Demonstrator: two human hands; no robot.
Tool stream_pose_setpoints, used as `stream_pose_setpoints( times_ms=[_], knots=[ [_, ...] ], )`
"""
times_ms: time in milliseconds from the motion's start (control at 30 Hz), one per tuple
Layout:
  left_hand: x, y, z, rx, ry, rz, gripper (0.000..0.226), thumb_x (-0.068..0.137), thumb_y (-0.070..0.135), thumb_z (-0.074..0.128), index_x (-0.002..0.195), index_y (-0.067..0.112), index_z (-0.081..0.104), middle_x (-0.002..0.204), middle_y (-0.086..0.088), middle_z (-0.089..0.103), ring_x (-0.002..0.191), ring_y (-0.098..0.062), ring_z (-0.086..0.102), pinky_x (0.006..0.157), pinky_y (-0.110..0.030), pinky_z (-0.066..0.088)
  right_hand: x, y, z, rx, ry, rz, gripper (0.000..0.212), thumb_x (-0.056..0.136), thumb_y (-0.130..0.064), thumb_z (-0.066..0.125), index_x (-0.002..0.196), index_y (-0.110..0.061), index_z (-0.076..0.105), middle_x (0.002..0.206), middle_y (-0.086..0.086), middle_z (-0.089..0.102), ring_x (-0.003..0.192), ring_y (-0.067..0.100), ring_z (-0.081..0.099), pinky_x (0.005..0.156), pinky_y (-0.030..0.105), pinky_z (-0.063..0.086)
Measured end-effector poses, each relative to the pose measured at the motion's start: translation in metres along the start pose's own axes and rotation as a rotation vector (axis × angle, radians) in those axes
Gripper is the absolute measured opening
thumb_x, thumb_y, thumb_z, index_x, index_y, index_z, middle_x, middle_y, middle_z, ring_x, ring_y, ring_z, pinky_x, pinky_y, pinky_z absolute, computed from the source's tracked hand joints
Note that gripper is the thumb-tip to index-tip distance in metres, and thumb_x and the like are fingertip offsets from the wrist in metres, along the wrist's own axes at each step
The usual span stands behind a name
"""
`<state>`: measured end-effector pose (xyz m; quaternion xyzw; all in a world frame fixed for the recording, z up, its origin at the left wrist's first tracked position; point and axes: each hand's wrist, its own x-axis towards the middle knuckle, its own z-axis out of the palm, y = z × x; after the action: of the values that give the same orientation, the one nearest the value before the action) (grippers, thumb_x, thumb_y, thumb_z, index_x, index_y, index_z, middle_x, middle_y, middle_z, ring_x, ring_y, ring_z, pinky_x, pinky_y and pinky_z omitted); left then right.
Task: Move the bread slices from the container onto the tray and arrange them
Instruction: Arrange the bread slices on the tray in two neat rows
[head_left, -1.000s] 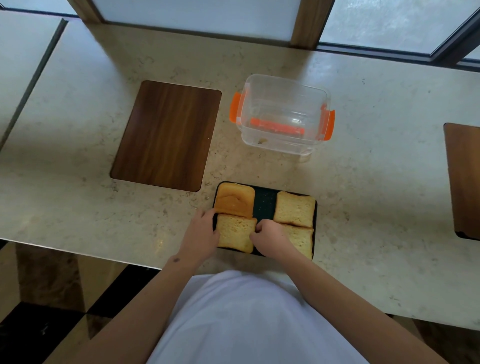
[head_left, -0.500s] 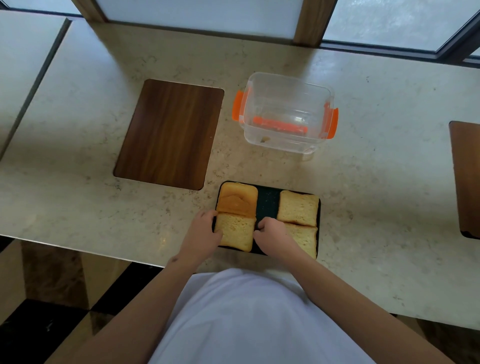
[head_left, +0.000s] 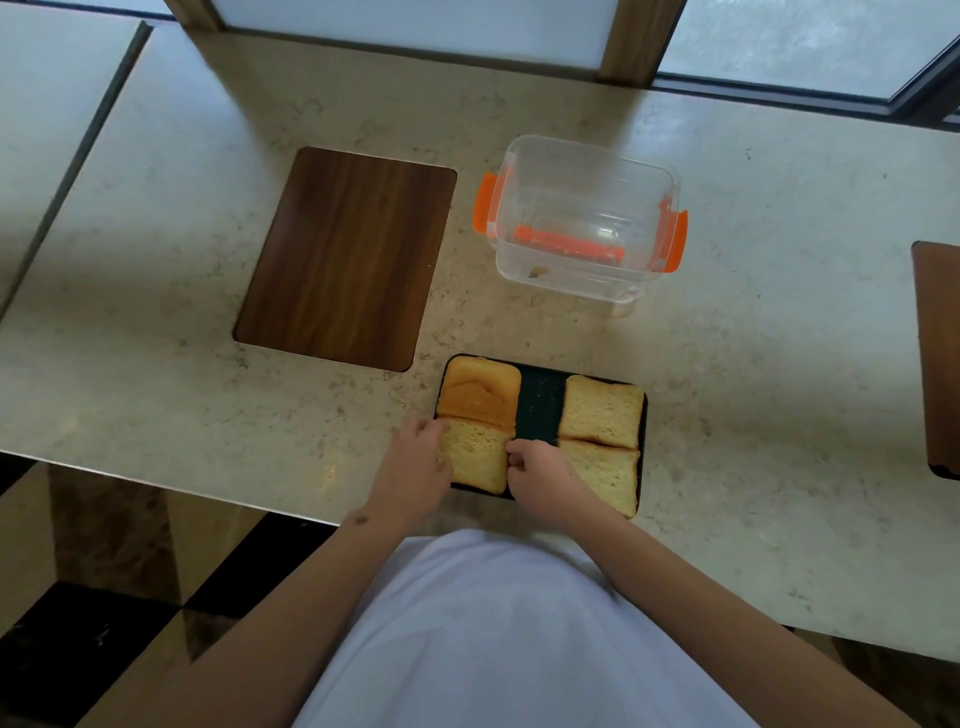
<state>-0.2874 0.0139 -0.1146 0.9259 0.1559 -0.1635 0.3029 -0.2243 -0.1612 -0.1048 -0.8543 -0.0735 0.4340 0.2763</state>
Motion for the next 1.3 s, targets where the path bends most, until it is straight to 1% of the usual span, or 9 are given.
stream_pose_setpoints(
  times_ms=[167, 333, 467, 600, 700, 800, 867, 1033, 1300],
  knots=[
    [-0.009, -0.001, 0.005, 0.243, 0.069, 0.354, 0.040, 0.083, 0.005, 0.065, 0.123, 0.007, 0.062, 0.128, -0.015, 0.060, 0.111, -0.029, 0.060, 0.086, -0.037, 0.053, -0.011, 0.017, 0.004, -0.346, 0.192, -0.256, 0.041, 0.096, -0.009, 0.052, 0.137, -0.012, 0.056, 0.137, 0.009, 0.055, 0.118, 0.026, 0.054, 0.092, 0.037, 0.051],
    [-0.015, -0.015, 0.012, 0.435, -0.040, 0.468, 0.060, 0.084, 0.019, 0.067, 0.142, 0.007, 0.053, 0.151, -0.019, 0.045, 0.140, -0.034, 0.042, 0.109, -0.048, 0.040, -0.012, 0.027, 0.012, -0.627, 0.134, -0.467, 0.075, 0.090, -0.010, 0.061, 0.158, -0.015, 0.029, 0.169, 0.007, 0.016, 0.154, 0.024, 0.015, 0.119, 0.041, 0.029],
    [-0.012, -0.017, 0.014, 0.503, -0.143, 0.439, 0.066, 0.094, 0.032, 0.051, 0.154, 0.014, 0.033, 0.163, -0.015, 0.018, 0.151, -0.031, 0.017, 0.119, -0.049, 0.024, -0.009, 0.030, 0.016, -0.673, 0.071, -0.466, 0.082, 0.093, -0.015, 0.058, 0.162, -0.016, 0.013, 0.171, 0.005, 0.001, 0.156, 0.020, 0.000, 0.125, 0.043, 0.016],
    [-0.010, -0.015, 0.016, 0.536, -0.199, 0.412, 0.067, 0.095, 0.036, 0.050, 0.155, 0.015, 0.030, 0.164, -0.016, 0.014, 0.151, -0.033, 0.014, 0.119, -0.052, 0.024, -0.007, 0.032, 0.017, -0.681, 0.042, -0.454, 0.084, 0.094, -0.015, 0.056, 0.162, -0.017, 0.006, 0.170, 0.004, -0.006, 0.155, 0.019, -0.005, 0.124, 0.040, 0.011],
    [-0.007, -0.011, 0.011, 0.515, -0.169, 0.406, 0.061, 0.094, 0.036, 0.051, 0.151, 0.014, 0.040, 0.161, -0.017, 0.028, 0.148, -0.033, 0.027, 0.115, -0.051, 0.031, -0.006, 0.030, 0.015, -0.656, 0.047, -0.468, 0.081, 0.093, -0.013, 0.058, 0.161, -0.016, 0.015, 0.171, 0.004, 0.003, 0.156, 0.021, 0.003, 0.123, 0.041, 0.017],
    [-0.003, -0.004, 0.007, 0.466, -0.045, 0.439, 0.050, 0.089, 0.026, 0.059, 0.137, 0.010, 0.055, 0.146, -0.019, 0.049, 0.135, -0.035, 0.045, 0.106, -0.049, 0.044, -0.005, 0.023, 0.011, -0.587, 0.155, -0.498, 0.067, 0.089, -0.009, 0.062, 0.152, -0.012, 0.038, 0.163, 0.007, 0.032, 0.150, 0.026, 0.023, 0.116, 0.041, 0.033],
    [0.002, 0.000, 0.007, 0.449, -0.008, 0.438, 0.057, 0.090, 0.025, 0.060, 0.144, 0.010, 0.049, 0.154, -0.017, 0.040, 0.143, -0.033, 0.036, 0.112, -0.048, 0.037, -0.003, 0.019, 0.010, -0.577, 0.219, -0.497, 0.071, 0.089, -0.011, 0.064, 0.154, -0.011, 0.034, 0.163, 0.008, 0.032, 0.151, 0.026, 0.022, 0.118, 0.042, 0.030],
    [0.017, 0.000, 0.016, 0.579, -0.141, 0.379, 0.070, 0.101, 0.046, 0.036, 0.159, 0.016, 0.010, 0.167, -0.012, -0.004, 0.153, -0.026, -0.007, 0.123, -0.046, 0.007, 0.009, 0.016, 0.010, -0.713, 0.166, -0.388, 0.082, 0.097, -0.028, 0.051, 0.161, -0.010, 0.004, 0.170, 0.008, -0.003, 0.156, 0.022, -0.006, 0.125, 0.050, 0.008],
    [0.024, -0.003, 0.021, 0.657, -0.182, 0.358, 0.074, 0.100, 0.057, 0.027, 0.158, 0.014, 0.008, 0.167, -0.014, -0.003, 0.153, -0.029, -0.005, 0.120, -0.049, 0.003, 0.015, 0.023, 0.008, -0.680, 0.153, -0.394, 0.074, 0.102, -0.039, 0.043, 0.162, -0.013, 0.008, 0.171, 0.005, 0.002, 0.156, 0.019, -0.003, 0.125, 0.047, 0.009]
  ],
)
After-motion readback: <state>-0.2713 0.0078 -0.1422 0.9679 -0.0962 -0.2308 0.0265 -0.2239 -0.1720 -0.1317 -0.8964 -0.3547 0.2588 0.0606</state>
